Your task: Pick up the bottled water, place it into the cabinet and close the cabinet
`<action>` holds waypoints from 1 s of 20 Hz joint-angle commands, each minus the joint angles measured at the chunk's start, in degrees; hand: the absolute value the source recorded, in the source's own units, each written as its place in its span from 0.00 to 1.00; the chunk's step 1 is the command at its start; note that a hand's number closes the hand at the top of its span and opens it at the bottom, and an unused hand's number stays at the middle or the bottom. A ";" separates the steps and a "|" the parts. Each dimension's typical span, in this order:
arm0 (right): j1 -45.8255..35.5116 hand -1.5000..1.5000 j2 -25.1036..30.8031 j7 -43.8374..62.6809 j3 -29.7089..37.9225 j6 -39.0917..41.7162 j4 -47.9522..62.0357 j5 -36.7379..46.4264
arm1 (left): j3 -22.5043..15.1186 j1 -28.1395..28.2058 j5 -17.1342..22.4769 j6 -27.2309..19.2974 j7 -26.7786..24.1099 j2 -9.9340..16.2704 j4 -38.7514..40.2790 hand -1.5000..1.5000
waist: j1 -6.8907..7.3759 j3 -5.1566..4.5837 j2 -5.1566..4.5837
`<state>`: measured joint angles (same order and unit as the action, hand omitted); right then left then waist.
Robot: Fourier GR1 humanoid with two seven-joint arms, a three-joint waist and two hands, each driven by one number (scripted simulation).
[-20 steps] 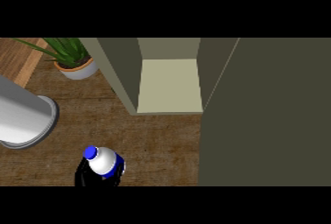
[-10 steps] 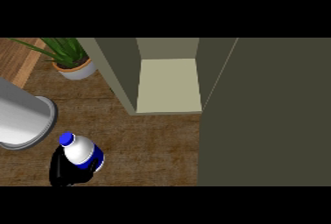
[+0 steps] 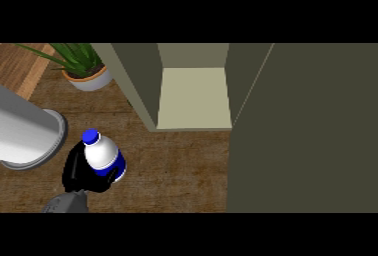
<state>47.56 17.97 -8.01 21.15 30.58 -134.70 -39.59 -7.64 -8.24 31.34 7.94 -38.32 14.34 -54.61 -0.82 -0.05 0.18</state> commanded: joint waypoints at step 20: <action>3.16 0.00 -0.87 3.88 2.00 -1.97 -11.02 -7.01 | -7.34 -18.14 -13.09 -30.41 22.66 -13.67 -14.23 1.00 | -0.46 -0.01 -0.08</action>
<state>48.04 18.48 -7.57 22.79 31.24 -134.64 -42.30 -15.62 -20.76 20.68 -17.23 -19.72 1.85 -69.67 -1.05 -0.07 0.10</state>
